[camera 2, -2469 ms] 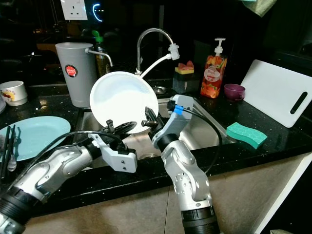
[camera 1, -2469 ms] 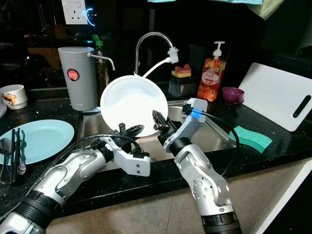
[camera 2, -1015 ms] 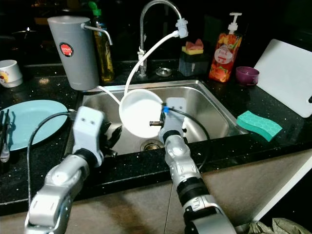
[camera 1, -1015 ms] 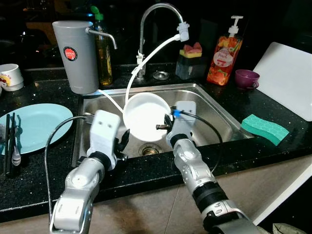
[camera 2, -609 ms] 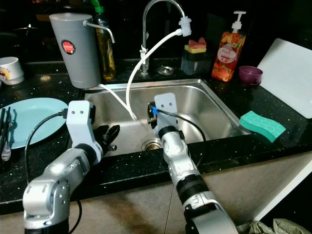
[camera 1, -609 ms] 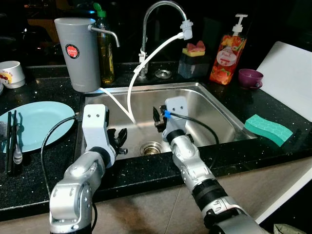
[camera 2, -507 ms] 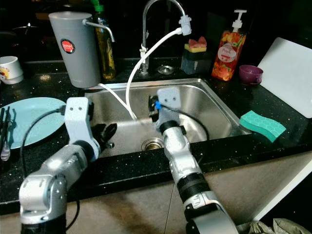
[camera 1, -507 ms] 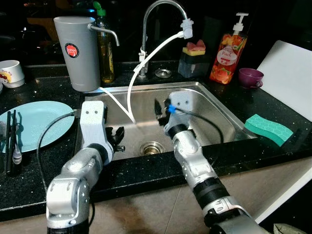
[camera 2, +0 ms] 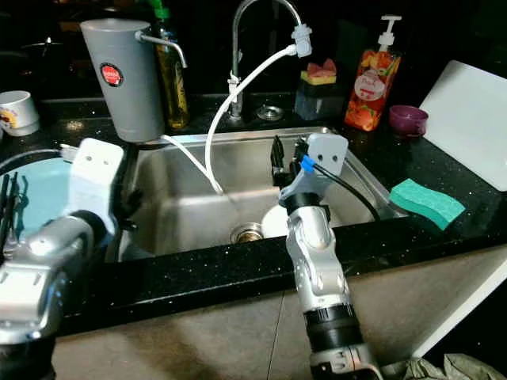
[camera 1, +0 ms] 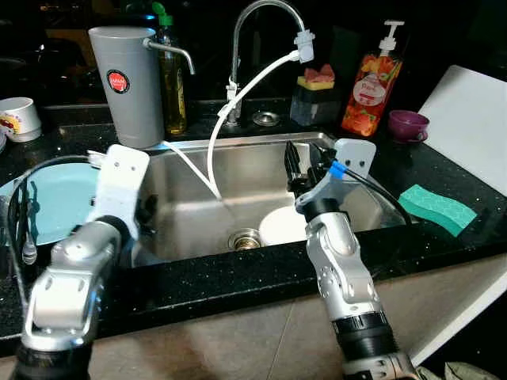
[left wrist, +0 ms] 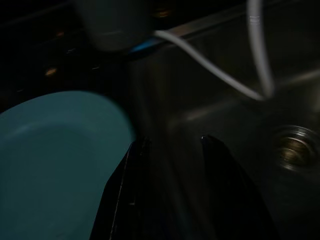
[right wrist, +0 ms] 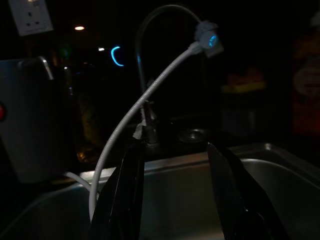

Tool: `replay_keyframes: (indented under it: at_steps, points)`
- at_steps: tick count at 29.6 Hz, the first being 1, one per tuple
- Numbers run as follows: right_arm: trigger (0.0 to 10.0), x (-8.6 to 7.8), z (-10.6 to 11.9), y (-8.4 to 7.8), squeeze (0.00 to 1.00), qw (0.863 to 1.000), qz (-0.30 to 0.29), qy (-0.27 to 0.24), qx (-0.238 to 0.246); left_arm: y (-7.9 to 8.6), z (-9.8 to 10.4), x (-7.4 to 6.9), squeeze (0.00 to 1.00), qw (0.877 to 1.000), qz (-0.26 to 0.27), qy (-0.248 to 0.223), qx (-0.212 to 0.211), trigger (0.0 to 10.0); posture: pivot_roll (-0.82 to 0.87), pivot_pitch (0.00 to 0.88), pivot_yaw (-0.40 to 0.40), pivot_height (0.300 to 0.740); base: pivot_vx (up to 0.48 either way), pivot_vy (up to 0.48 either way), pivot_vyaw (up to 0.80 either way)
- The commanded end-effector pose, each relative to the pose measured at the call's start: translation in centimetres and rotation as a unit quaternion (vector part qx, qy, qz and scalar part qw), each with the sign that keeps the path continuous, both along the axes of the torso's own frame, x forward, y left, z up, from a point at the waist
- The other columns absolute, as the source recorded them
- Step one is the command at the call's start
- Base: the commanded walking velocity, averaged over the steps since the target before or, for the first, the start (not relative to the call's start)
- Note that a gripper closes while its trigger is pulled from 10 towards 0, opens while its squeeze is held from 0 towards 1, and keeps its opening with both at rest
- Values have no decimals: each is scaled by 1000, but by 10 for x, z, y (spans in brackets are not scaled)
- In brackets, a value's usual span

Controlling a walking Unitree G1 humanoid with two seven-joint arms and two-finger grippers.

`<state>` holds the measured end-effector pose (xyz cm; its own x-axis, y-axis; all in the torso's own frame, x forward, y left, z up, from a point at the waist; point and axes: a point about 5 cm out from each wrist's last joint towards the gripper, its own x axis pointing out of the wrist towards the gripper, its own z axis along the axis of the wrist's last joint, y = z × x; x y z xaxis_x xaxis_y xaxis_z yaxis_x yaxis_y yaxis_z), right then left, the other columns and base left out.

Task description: Kitchen organization

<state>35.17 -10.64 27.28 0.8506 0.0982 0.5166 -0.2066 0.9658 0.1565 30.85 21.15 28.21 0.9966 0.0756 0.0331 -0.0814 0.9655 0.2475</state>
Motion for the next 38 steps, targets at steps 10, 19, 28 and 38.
replay_keyframes:
  at_steps: [10,19,28,38]
  points:
    - [10000,-10,-1,-30,0,999,-36,18,11,73,5,-1,0,978,203,15,-50,10000,206,114,-43,740,0,0,0]
    - [10000,-13,-2,-33,0,999,-41,29,11,111,11,-6,1000,951,303,2,-56,10000,202,111,-37,740,0,0,0]
    - [10000,-15,-4,-33,0,998,-42,37,12,125,2,0,0,942,303,30,-143,10000,199,114,-37,740,0,0,0]
    - [10000,-16,-4,-32,0,998,-41,40,13,126,-13,8,0,932,284,60,-218,10000,195,117,-32,740,0,0,0]
